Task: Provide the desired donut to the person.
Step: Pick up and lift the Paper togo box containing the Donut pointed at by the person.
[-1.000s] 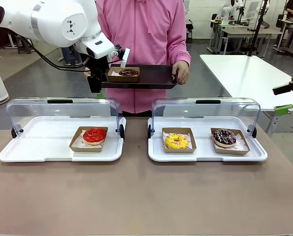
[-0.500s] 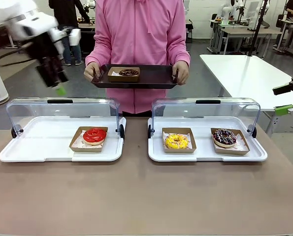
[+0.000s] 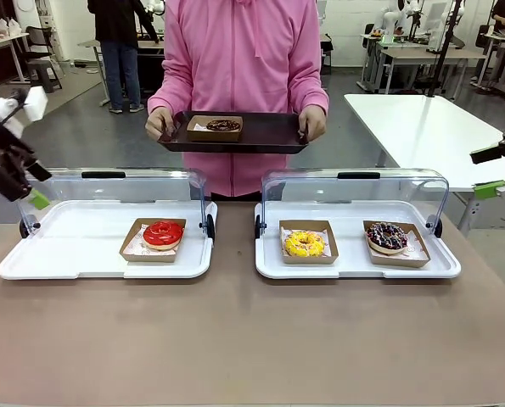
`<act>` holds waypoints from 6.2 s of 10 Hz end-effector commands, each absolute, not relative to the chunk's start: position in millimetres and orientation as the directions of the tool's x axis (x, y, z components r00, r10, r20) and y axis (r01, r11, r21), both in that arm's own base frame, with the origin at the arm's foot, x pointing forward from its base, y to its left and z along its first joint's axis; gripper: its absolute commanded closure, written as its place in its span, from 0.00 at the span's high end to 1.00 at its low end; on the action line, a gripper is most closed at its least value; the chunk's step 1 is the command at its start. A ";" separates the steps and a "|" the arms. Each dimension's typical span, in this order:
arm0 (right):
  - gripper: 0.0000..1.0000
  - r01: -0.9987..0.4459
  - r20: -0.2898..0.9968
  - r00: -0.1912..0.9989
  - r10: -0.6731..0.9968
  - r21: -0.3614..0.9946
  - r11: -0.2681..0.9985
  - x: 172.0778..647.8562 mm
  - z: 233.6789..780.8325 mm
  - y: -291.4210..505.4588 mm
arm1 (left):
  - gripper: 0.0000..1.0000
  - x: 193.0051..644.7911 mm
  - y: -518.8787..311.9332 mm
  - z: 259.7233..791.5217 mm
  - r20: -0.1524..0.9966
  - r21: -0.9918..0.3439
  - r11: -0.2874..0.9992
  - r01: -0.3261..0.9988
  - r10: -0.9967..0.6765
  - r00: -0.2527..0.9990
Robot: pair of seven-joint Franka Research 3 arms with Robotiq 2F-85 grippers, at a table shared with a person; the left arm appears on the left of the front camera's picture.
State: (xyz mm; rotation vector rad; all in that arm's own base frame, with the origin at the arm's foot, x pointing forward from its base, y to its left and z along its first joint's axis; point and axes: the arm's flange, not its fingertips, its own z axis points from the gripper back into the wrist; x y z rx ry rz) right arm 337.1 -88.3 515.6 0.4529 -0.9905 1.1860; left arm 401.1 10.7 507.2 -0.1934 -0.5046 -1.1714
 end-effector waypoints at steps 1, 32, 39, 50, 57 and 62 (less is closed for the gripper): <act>1.00 -0.916 0.838 0.025 0.545 -0.199 0.347 339.2 515.0 -88.0 | 1.00 396.9 30.8 503.7 0.570 0.116 0.378 0.918 -0.783 0.250; 1.00 -0.916 0.838 0.025 0.545 -0.199 0.347 339.2 515.0 -88.0 | 1.00 388.6 74.9 496.0 0.818 0.143 0.483 0.864 -0.550 0.172; 1.00 -0.916 0.838 0.025 0.545 -0.199 0.347 339.2 515.0 -88.0 | 1.00 427.6 7.0 509.2 0.617 0.252 0.093 0.963 -0.782 -0.086; 1.00 -0.916 0.838 0.025 0.545 -0.199 0.347 339.2 515.0 -88.0 | 1.00 496.3 -122.5 376.4 0.182 0.096 -0.044 0.994 -0.981 -0.061; 1.00 -0.916 0.838 0.025 0.545 -0.199 0.347 339.2 515.0 -88.0 | 1.00 495.1 -123.9 341.3 0.244 0.123 0.063 0.990 -0.969 0.032; 1.00 -0.916 0.838 0.025 0.545 -0.199 0.347 339.2 515.0 -88.0 | 1.00 499.2 -129.2 335.9 0.216 0.115 0.042 0.993 -0.976 0.016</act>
